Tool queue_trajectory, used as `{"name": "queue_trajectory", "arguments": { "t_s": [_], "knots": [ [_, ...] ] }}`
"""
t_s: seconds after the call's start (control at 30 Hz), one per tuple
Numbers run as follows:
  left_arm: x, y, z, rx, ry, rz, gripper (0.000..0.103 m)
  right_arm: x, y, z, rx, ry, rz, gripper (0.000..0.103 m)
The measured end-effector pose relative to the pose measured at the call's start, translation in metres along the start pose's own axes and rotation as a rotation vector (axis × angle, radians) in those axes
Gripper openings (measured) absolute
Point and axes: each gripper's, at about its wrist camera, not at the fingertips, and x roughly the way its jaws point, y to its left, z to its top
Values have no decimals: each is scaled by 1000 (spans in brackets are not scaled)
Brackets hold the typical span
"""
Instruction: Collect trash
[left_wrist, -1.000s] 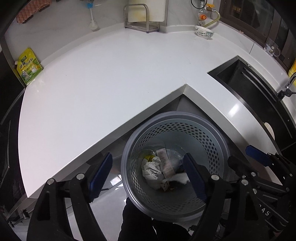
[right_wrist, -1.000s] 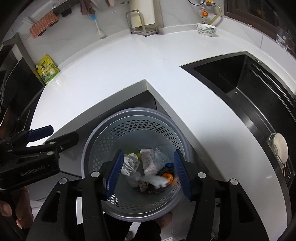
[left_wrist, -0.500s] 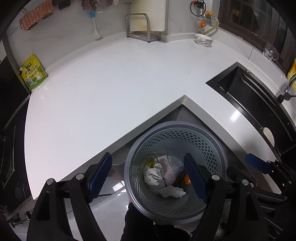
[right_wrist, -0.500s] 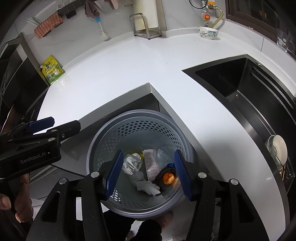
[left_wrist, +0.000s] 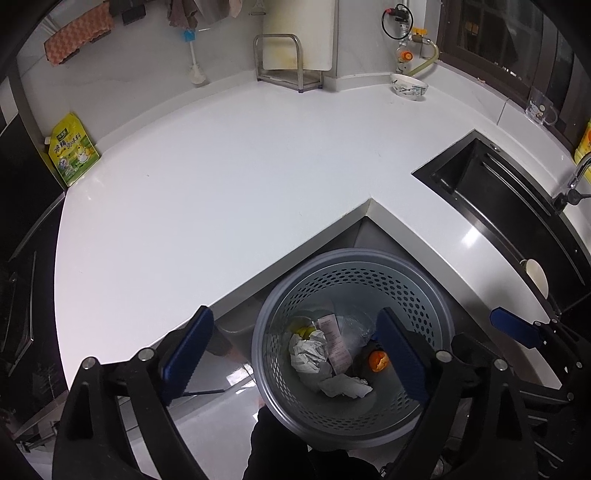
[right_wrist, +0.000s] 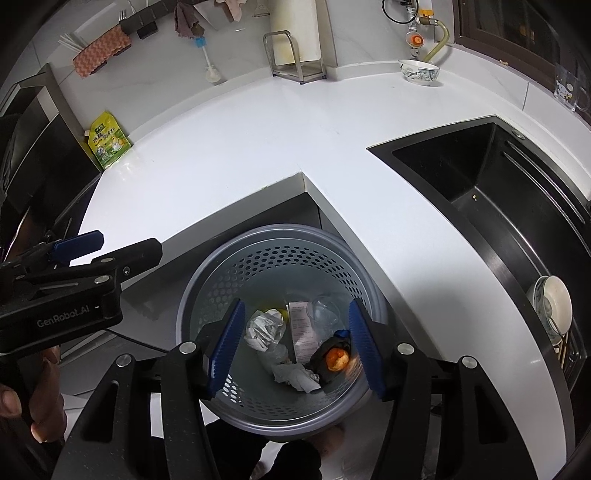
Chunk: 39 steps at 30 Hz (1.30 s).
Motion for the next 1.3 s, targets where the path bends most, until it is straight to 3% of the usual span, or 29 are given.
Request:
{"name": "queue_trajectory", "arguments": {
  "t_s": [0.43,1.3],
  "knots": [
    [-2,-1,1,4,-11,13,96,0,0,1,0,0,-3,57],
    [2,3,2,-20,16,56,96,-1,4,2,-9,-1,-8,57]
  ]
}}
